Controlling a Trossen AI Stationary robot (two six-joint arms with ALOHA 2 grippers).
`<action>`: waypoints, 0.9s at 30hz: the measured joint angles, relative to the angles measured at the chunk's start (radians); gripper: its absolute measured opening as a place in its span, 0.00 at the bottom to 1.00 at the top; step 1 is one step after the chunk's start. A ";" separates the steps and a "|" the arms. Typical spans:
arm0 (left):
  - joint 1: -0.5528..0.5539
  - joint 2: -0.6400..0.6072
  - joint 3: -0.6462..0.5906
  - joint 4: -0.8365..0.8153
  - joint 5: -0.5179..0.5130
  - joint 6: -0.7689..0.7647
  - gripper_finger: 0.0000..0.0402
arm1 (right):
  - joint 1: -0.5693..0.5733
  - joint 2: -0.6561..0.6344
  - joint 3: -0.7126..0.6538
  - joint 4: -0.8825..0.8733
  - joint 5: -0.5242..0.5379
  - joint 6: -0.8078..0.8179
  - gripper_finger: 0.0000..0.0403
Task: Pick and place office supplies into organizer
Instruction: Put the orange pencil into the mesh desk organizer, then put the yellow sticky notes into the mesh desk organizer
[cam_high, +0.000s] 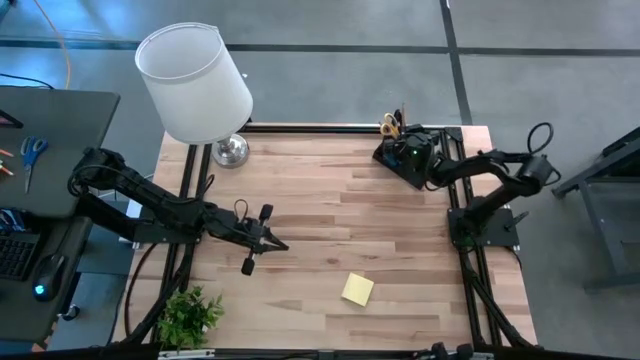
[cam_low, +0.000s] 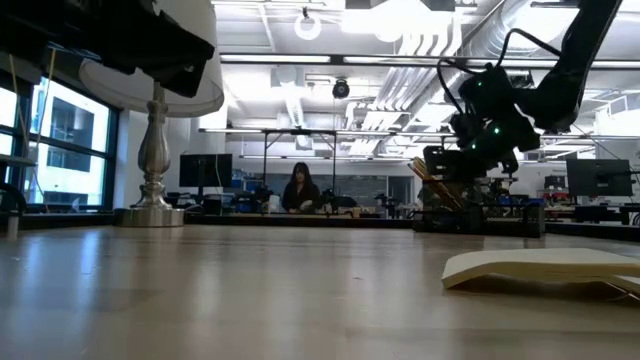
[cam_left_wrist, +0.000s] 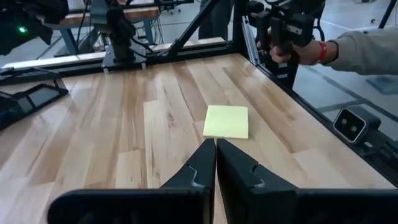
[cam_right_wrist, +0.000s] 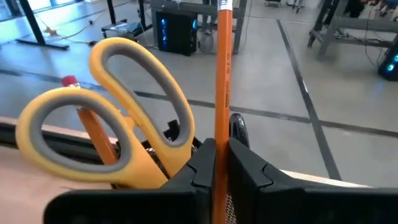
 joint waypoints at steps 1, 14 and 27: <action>0.000 0.000 0.000 -0.006 0.000 0.000 0.01 | 0.001 0.008 0.001 0.008 0.001 0.004 0.04; 0.000 0.000 0.000 -0.028 -0.004 -0.004 0.01 | 0.073 -0.023 0.000 -0.046 0.017 -0.076 0.22; 0.000 0.000 0.000 -0.040 -0.011 -0.028 0.01 | 0.209 -0.098 -0.001 -0.100 0.097 -0.071 0.23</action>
